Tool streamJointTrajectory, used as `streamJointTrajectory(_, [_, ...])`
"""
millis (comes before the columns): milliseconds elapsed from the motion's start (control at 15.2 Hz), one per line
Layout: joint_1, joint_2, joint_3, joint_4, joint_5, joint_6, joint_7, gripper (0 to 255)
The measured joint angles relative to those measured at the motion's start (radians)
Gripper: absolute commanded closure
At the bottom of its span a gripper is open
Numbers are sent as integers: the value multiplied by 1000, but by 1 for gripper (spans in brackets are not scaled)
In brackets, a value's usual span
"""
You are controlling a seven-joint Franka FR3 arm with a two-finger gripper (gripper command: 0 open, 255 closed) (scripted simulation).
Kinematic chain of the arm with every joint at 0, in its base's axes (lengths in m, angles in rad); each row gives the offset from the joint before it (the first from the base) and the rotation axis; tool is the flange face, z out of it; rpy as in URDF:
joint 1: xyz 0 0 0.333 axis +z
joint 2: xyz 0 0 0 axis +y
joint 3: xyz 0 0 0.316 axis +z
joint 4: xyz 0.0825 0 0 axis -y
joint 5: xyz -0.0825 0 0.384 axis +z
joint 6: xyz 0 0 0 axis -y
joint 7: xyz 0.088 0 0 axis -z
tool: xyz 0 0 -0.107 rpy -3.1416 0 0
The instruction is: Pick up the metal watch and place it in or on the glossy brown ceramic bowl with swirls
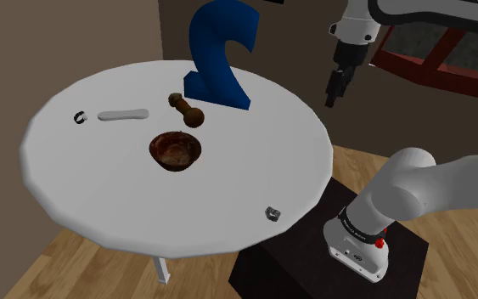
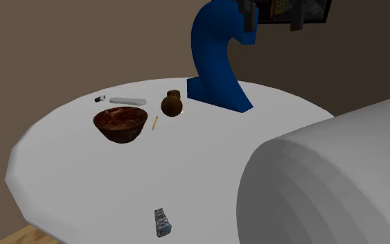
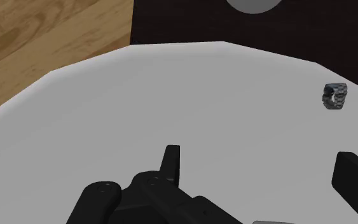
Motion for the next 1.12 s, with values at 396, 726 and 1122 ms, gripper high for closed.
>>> streamJointTrajectory(396, [20, -53, 56, -138, 44, 90, 69, 0])
streamJointTrajectory(726, [54, -97, 128, -300, 103, 216, 150, 0])
streamJointTrajectory(1122, [121, -72, 242, -439, 201, 390, 263, 0])
